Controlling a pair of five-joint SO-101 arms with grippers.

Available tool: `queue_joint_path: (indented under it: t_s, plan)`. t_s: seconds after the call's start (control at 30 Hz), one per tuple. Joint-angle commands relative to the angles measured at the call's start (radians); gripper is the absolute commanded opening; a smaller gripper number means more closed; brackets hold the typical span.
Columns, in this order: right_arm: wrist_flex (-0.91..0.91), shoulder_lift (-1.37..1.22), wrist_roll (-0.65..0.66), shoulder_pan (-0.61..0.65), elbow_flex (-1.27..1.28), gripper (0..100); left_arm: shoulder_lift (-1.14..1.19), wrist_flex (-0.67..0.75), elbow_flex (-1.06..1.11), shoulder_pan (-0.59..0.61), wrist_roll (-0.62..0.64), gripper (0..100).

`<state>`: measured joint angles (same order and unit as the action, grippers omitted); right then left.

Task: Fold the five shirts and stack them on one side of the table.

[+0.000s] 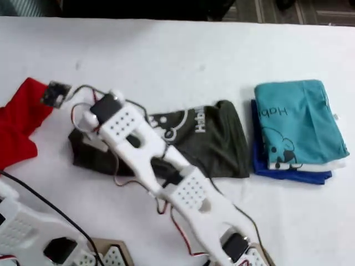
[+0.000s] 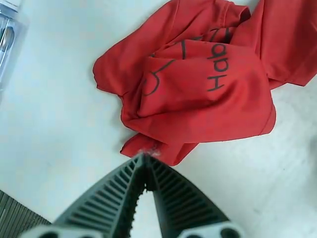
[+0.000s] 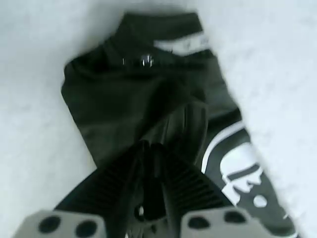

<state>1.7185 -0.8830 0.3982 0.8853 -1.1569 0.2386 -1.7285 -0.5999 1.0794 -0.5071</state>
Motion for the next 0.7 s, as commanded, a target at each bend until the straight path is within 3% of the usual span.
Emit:
queue_joint_path:
  t_s: [0.0,0.17,0.43,0.67]
  plan:
    - [0.008,0.160,-0.003,0.004,0.226,2.0,-0.056,-0.002,-0.005,0.002,-0.003,3]
    - [0.001,0.206,-0.002,-0.059,0.465,2.0,-0.054,0.002,-0.005,0.001,-0.003,3]
    - [-0.113,0.209,-0.002,-0.252,0.493,2.0,-0.054,0.000,-0.005,0.001,-0.003,3]
    - [-0.076,0.262,-0.002,-0.157,0.414,2.0,-0.054,0.000,-0.005,0.001,-0.003,3]
